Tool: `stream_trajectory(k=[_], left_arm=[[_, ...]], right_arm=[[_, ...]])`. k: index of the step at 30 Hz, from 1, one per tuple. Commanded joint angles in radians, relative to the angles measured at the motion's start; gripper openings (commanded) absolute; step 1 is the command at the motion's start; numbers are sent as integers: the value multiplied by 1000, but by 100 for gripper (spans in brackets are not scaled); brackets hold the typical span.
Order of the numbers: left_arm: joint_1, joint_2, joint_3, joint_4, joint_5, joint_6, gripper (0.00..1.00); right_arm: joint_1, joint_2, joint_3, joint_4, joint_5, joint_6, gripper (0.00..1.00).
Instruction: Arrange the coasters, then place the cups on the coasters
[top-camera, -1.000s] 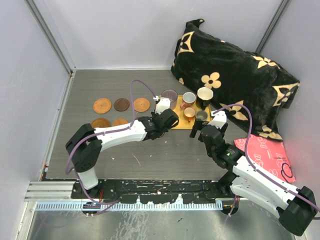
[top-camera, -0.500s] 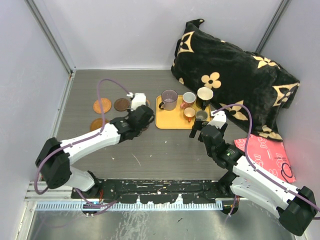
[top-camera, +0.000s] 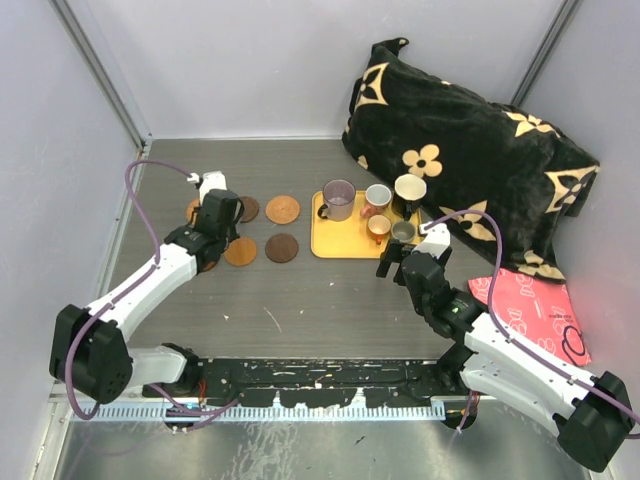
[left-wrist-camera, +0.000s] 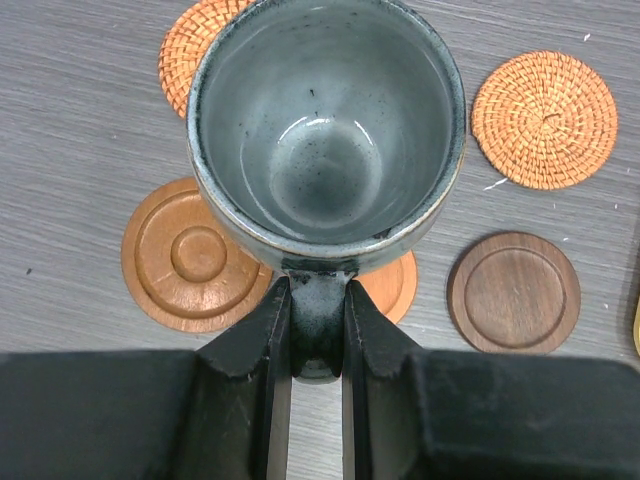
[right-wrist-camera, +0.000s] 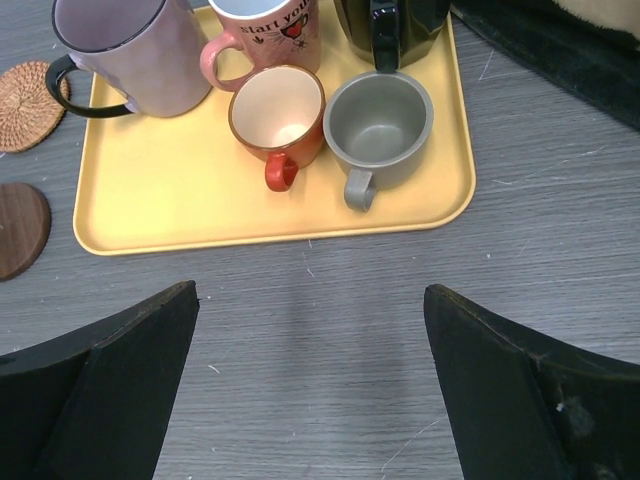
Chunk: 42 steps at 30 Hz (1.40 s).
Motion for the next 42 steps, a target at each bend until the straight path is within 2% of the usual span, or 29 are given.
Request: stream_trajectory(k=[1,11,18,32,38,42], left_arm=[[59,23,51,192,38,54,0],[229,113,67,305,123,140,0],[308,172,50,371,173,171,0],[368,282,73,471,231,209,0],[402,275,14,576,295,202,0],[405,284,21,586,300,218,0]], right_arm=[[-3,-9,-8,62,-11,17,100],[-4,-28,-31,88,-21,17,100],[-4,-24,-34,91,-25,17,100],[-5,13,-32,98,-21,16,100],[-5,31,-31,107,-24,14,100],[-5,47,-31,113,-27,15,100]])
